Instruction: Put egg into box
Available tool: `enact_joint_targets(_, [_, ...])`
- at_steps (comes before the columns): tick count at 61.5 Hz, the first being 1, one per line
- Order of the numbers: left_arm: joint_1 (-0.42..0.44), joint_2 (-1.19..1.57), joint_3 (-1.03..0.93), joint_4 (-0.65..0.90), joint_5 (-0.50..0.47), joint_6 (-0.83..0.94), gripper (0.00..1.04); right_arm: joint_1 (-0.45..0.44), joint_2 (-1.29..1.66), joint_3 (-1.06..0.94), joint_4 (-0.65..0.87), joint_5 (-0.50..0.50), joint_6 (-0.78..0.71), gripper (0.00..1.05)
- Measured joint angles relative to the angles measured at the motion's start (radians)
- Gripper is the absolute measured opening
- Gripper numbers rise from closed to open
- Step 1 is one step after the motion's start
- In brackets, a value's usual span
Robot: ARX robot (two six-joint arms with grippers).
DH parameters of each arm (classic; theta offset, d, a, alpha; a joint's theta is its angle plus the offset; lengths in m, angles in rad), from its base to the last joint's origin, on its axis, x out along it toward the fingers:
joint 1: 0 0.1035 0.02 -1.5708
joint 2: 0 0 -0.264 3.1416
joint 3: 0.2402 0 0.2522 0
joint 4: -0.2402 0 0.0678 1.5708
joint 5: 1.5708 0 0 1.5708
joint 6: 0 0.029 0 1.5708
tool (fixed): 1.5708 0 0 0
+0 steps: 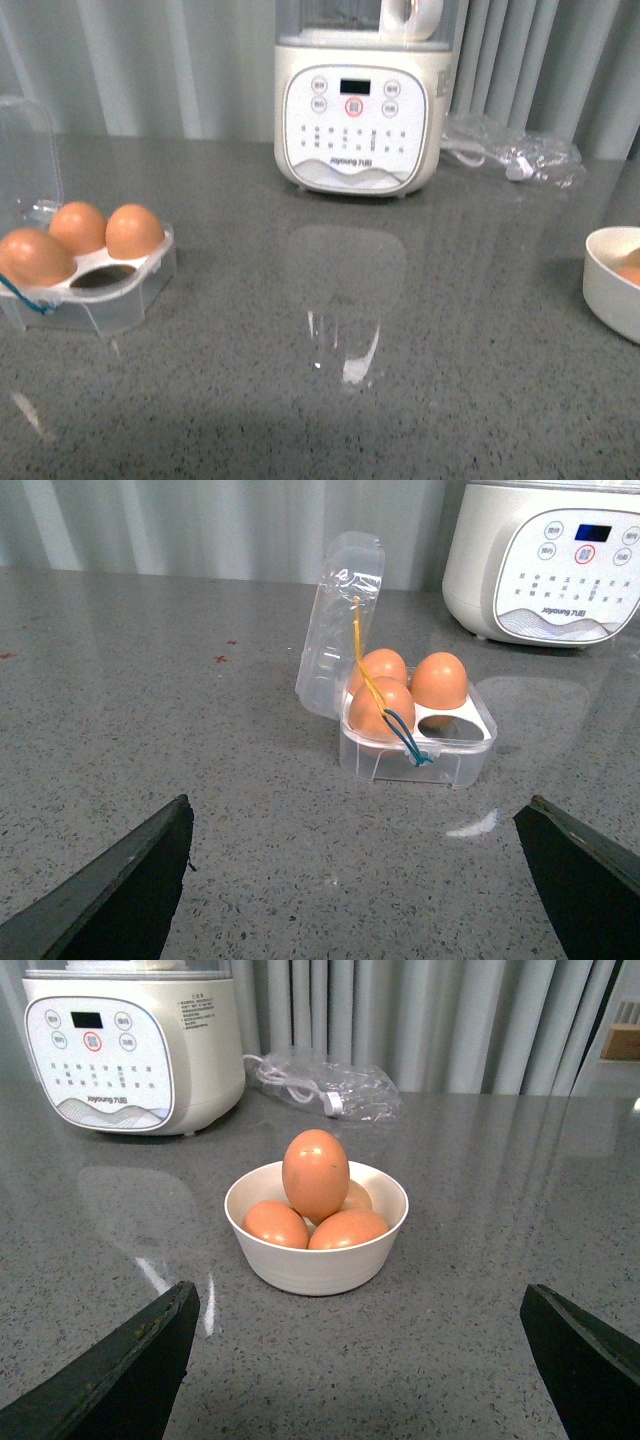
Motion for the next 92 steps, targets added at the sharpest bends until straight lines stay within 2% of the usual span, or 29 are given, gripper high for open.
enact_joint_targets(45, [0.000,0.000,0.000,0.000,0.000,0.000,0.98,0.000,0.000,0.000,0.000,0.000,0.000,0.98])
enact_joint_targets(48, [0.000,0.000,0.000,0.000,0.000,0.000,0.98,0.020,0.017,0.014,-0.044,0.052,0.022,0.98])
enact_joint_targets(50, [0.000,0.000,0.000,0.000,0.000,0.000,0.98,0.056,0.062,0.036,-0.081,0.129,0.042,0.98])
enact_joint_targets(54, [0.000,0.000,0.000,0.000,0.000,0.000,0.98,0.089,0.135,0.053,-0.051,0.163,0.058,0.98])
enact_joint_targets(61, [0.000,0.000,0.000,0.000,0.000,0.000,0.98,0.072,0.267,0.099,0.072,0.109,0.060,0.98])
enact_joint_targets(74, [0.000,0.000,0.000,0.000,0.000,0.000,0.98,-0.088,0.663,0.297,0.356,-0.059,0.030,0.98])
enact_joint_targets(80, [0.000,0.000,0.000,0.000,0.000,0.000,0.98,-0.132,0.864,0.414,0.385,-0.102,0.046,0.98])
enact_joint_targets(92, [0.000,0.000,0.000,0.000,0.000,0.000,0.98,-0.127,1.104,0.566,0.378,-0.107,0.070,0.98])
